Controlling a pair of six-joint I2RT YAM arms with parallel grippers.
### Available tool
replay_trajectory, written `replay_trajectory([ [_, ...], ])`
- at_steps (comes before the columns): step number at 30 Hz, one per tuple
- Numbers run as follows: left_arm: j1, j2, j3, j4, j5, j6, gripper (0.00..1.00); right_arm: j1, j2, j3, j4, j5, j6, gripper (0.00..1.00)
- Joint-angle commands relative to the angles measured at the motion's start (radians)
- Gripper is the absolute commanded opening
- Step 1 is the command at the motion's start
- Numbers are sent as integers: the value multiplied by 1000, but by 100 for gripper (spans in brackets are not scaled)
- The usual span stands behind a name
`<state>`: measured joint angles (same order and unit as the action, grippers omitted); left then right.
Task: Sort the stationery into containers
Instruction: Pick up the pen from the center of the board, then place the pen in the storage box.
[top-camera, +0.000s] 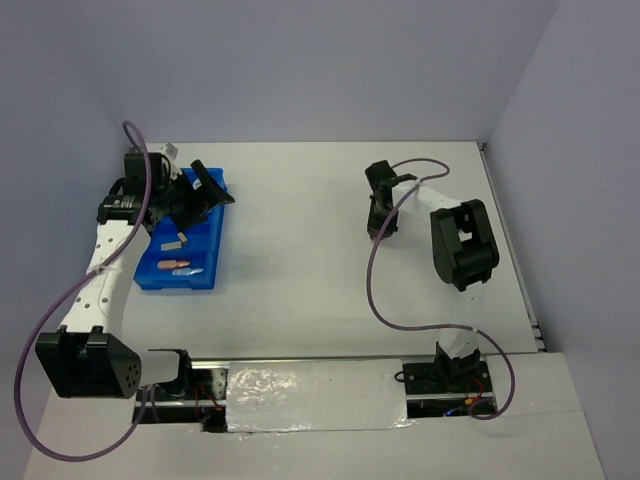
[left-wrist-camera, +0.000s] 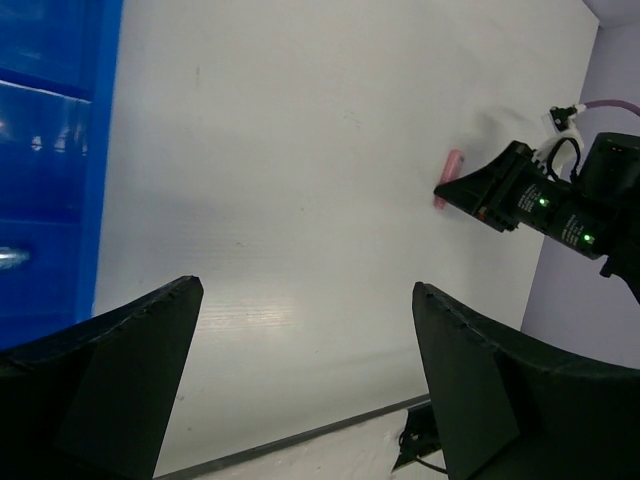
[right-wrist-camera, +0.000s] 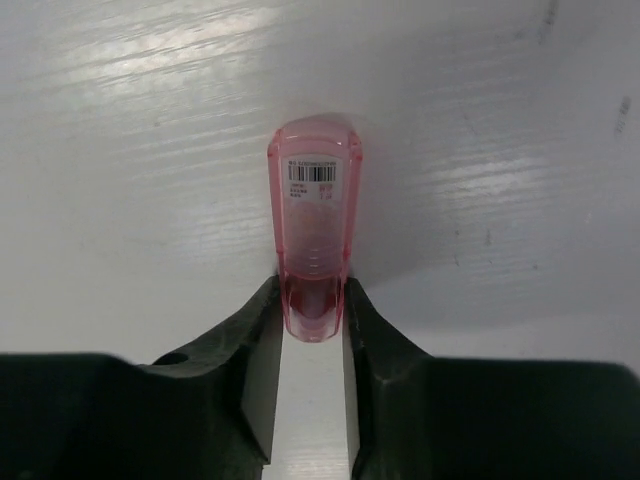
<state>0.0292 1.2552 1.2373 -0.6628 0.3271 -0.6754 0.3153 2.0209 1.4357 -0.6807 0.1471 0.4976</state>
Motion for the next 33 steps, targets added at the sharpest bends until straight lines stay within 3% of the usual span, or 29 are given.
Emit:
replay_trajectory([
  [1, -47, 35, 74, -15, 52, 24, 99, 19, -52, -21, 84, -122, -77, 24],
  [3, -113, 52, 102, 0, 50, -27, 99, 92, -120, -63, 174, -150, -195, 9],
  [6, -193, 99, 125, 32, 91, -116, 99, 163, -273, -137, 309, -308, -304, 8],
  [7, -225, 117, 120, 72, 125, -142, 99, 194, -353, -161, 349, -434, -306, 8],
  [9, -261, 133, 114, 112, 130, -222, 99, 221, -413, -190, 435, -523, -285, 9],
  [14, -357, 158, 100, 229, 153, -320, 99, 317, -449, -101, 394, -538, -231, 10],
  [20, -373, 173, 80, 275, 151, -334, 95, 350, -490, -78, 463, -578, -143, 11],
  [23, -373, 170, 68, 299, 156, -340, 84, 361, -481, -26, 420, -554, -151, 12],
  [24, -373, 171, 67, 301, 159, -339, 69, 360, -469, -15, 406, -544, -151, 12],
  [27, -374, 177, 62, 302, 161, -334, 45, 361, -453, 9, 394, -572, -146, 13],
  [29, -374, 187, 56, 298, 156, -325, 44, 364, -446, 23, 405, -612, -133, 13],
  [32, -374, 191, 44, 307, 145, -309, 30, 370, -433, 32, 414, -662, -128, 14],
  [33, -374, 191, 53, 289, 115, -288, 14, 372, -432, 31, 414, -676, -128, 15],
])
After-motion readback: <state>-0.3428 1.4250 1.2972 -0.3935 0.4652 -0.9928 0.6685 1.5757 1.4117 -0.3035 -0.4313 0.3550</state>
